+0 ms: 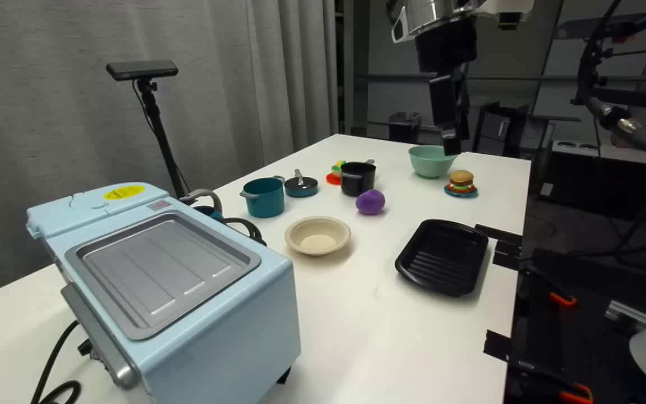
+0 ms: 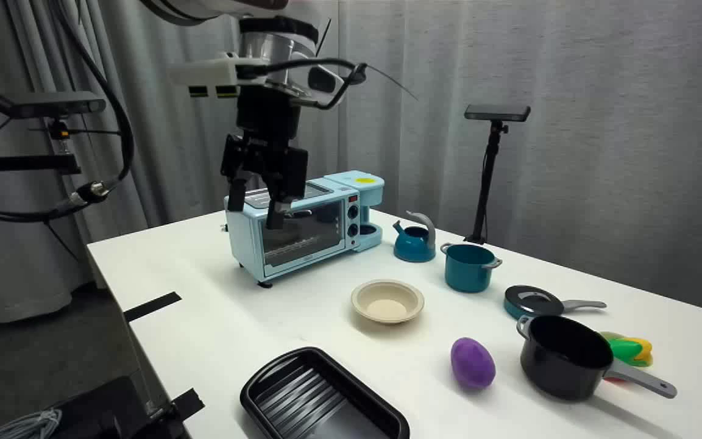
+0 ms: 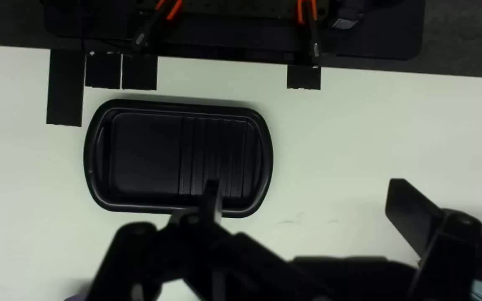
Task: Put the purple plush toy inside the white plate
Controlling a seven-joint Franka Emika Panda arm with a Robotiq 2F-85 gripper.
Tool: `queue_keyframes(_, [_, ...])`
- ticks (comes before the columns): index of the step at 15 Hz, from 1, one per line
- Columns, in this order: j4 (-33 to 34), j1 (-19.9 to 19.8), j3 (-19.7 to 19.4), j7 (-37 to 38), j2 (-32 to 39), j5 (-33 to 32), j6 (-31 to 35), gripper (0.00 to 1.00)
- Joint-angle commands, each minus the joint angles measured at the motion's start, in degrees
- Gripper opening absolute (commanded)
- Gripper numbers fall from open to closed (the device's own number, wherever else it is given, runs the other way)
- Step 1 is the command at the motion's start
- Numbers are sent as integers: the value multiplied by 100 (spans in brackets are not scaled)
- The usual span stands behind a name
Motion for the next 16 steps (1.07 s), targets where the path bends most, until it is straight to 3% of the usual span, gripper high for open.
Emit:
queue_keyframes(1, [2, -19, 19, -4, 2, 5, -8, 100])
queue_keyframes(16, [72, -45, -19, -23, 36, 14, -19, 100])
